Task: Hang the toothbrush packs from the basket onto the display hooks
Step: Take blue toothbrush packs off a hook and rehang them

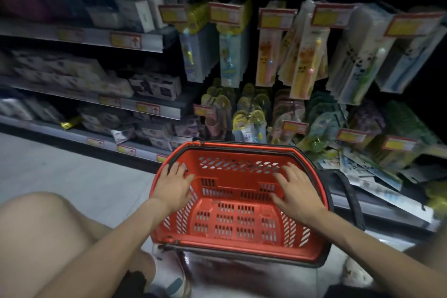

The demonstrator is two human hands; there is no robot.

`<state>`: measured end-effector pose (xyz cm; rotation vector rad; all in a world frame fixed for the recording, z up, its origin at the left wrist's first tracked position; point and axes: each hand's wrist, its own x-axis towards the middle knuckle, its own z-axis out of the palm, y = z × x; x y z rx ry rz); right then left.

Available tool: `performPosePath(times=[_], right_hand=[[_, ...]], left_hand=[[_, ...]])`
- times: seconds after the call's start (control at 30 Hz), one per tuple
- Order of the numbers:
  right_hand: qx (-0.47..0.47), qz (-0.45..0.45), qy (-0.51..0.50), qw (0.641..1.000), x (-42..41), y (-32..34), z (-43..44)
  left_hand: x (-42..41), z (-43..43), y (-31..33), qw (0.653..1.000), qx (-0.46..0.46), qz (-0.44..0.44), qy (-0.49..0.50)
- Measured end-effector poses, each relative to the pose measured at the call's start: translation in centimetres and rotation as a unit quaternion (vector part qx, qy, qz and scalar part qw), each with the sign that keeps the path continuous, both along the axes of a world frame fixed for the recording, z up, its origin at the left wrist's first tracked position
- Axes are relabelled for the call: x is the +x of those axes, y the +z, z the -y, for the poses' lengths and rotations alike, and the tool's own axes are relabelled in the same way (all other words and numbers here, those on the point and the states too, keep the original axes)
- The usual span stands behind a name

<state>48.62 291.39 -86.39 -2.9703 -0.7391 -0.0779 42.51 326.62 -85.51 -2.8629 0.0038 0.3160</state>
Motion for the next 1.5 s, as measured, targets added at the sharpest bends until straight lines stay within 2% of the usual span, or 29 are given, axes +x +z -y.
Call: performPosePath(times=[0.2, 0.4, 0.47, 0.57, 0.67, 0.83, 0.97, 1.07, 1.17, 1.5], right_hand=[[0.081, 0.023, 0.060, 0.995, 1.0, 3.6, -4.3], [0.190, 0.037, 0.047, 0.980, 3.6, 8.2, -7.4], [0.242, 0.031, 0.036, 0.969, 4.9, 9.9, -8.2], [0.299, 0.037, 0.017, 0.953, 7.3, 12.5, -9.5], [0.349, 0.047, -0.005, 0.936, 9.9, 15.0, -11.2], [0.421, -0.024, -0.033, 0.906, 14.2, 17.9, -13.9], [0.461, -0.089, -0.022, 0.883, 17.3, 18.1, -14.8], [0.453, -0.087, -0.025, 0.887, 19.1, 17.6, -15.7], [0.480, -0.098, -0.028, 0.871, 20.3, 16.5, -16.9], [0.551, -0.018, -0.036, 0.833, 21.4, 13.6, -19.4]], left_hand=[[1.9, 2.7, 3.5, 0.987, -0.117, 0.103, -0.024], [5.7, 4.4, 8.9, 0.942, -0.267, 0.203, 0.012], [7.2, 4.6, 10.5, 0.915, -0.331, 0.230, 0.033], [10.2, 4.3, 12.2, 0.851, -0.451, 0.264, 0.044], [13.2, 4.0, 13.1, 0.793, -0.532, 0.293, 0.051], [17.8, 4.6, 14.5, 0.747, -0.568, 0.342, 0.041], [21.5, 5.3, 15.1, 0.709, -0.611, 0.345, 0.072], [23.5, 5.9, 15.6, 0.672, -0.656, 0.333, 0.086], [25.4, 6.5, 15.7, 0.650, -0.677, 0.333, 0.093], [28.2, 7.7, 16.1, 0.577, -0.716, 0.376, 0.114]])
